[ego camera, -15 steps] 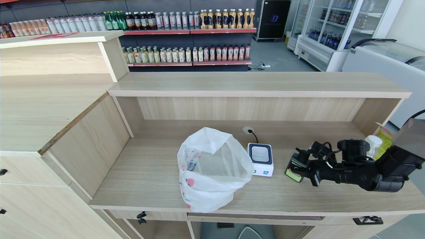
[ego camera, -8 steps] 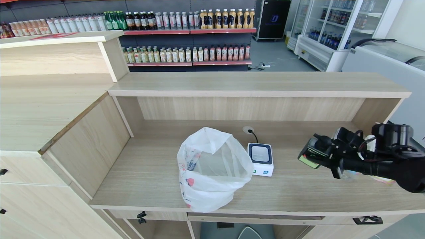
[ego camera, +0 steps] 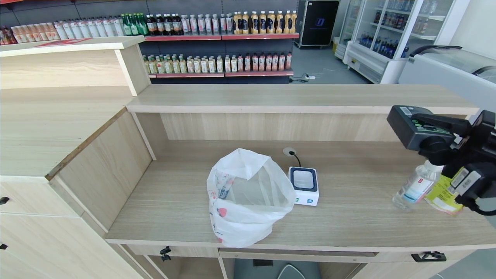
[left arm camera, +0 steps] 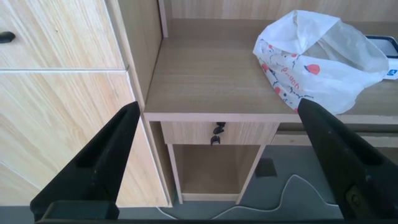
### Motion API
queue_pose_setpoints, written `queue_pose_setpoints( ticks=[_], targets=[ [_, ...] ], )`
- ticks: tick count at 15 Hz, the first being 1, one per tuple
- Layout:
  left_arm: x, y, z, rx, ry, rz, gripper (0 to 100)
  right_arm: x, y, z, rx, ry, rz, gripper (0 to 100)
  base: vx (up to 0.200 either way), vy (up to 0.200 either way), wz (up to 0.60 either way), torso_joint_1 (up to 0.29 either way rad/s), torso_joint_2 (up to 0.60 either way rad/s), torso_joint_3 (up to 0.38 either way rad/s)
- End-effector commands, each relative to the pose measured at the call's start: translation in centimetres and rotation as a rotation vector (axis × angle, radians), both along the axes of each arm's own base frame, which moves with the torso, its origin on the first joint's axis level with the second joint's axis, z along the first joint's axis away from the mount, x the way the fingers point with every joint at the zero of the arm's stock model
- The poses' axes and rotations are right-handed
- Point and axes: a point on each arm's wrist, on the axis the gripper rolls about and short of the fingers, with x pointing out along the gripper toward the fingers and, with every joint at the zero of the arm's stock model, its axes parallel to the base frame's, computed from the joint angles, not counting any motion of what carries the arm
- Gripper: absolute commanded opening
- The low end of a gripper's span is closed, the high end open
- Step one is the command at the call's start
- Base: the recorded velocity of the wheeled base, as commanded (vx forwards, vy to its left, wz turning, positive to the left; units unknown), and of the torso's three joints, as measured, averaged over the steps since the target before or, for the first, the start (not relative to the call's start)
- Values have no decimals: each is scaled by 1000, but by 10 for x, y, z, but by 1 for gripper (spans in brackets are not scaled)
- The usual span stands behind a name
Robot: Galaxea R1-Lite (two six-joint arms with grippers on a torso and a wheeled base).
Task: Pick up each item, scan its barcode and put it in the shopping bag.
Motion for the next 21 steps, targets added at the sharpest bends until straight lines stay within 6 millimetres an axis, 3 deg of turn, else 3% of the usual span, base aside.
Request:
queue_pose_setpoints(
  ticks=[1,3,4,8,12,16,21],
  targets=[
    [0,0,0,0,1,0,100,-22,30,0,-81,-103,141,0,0,0,0,0,0,0],
    [0,0,0,0,1,0,100,-28,59,6,-123,-206,273,0,0,0,0,0,0,0],
    [0,0,0,0,1,0,100,-37,85,11,-152,-340,385,0,0,0,0,0,0,0],
    [0,0,0,0,1,0,100,-55,139,10,-221,-615,521,0,0,0,0,0,0,0],
    [0,0,0,0,1,0,100,-77,171,9,-232,-753,607,0,0,0,0,0,0,0],
    [0,0,0,0,1,0,100,-88,191,12,-218,-789,586,0,0,0,0,0,0,0],
    [0,0,0,0,1,0,100,-85,209,16,-133,-811,541,0,0,0,0,0,0,0]
  ],
)
